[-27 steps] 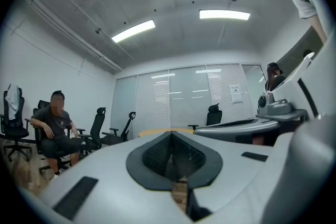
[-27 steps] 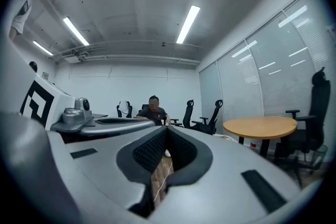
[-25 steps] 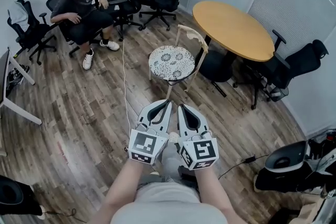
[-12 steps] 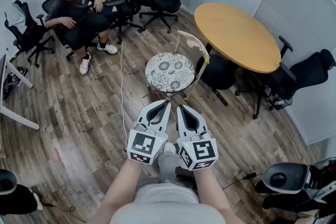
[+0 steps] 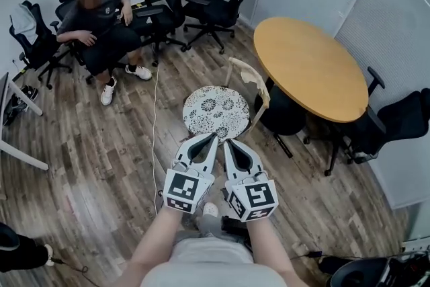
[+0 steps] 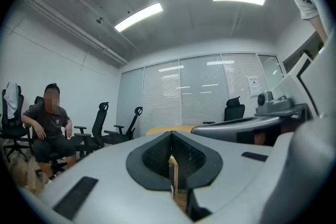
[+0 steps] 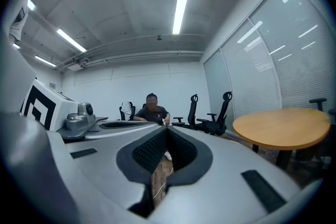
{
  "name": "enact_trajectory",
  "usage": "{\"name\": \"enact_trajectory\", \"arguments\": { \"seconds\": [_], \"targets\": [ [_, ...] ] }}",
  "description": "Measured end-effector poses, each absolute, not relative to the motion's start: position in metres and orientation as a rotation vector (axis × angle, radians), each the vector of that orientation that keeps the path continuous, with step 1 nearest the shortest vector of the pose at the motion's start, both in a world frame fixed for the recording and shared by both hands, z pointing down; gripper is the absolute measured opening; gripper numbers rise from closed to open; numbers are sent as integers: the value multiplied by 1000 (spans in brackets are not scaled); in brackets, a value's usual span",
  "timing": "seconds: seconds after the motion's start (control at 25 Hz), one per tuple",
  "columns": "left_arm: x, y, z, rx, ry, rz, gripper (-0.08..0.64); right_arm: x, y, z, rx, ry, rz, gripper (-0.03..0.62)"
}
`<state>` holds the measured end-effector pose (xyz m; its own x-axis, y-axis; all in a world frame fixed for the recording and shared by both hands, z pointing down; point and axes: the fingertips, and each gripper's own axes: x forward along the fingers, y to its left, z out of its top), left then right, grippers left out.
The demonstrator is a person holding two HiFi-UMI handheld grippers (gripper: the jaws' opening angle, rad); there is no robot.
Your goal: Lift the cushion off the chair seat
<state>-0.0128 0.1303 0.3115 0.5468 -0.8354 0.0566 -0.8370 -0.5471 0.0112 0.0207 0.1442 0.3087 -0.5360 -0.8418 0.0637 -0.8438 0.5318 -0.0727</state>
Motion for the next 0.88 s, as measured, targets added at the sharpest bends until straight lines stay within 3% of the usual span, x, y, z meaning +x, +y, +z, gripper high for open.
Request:
{"name": "enact_trajectory", "arguments": {
  "seconds": [0.88],
  "targets": [
    [1,-5,342,2694,-1428,170,-3,38,3,341,1480,-2697,284,25]
  ]
}}
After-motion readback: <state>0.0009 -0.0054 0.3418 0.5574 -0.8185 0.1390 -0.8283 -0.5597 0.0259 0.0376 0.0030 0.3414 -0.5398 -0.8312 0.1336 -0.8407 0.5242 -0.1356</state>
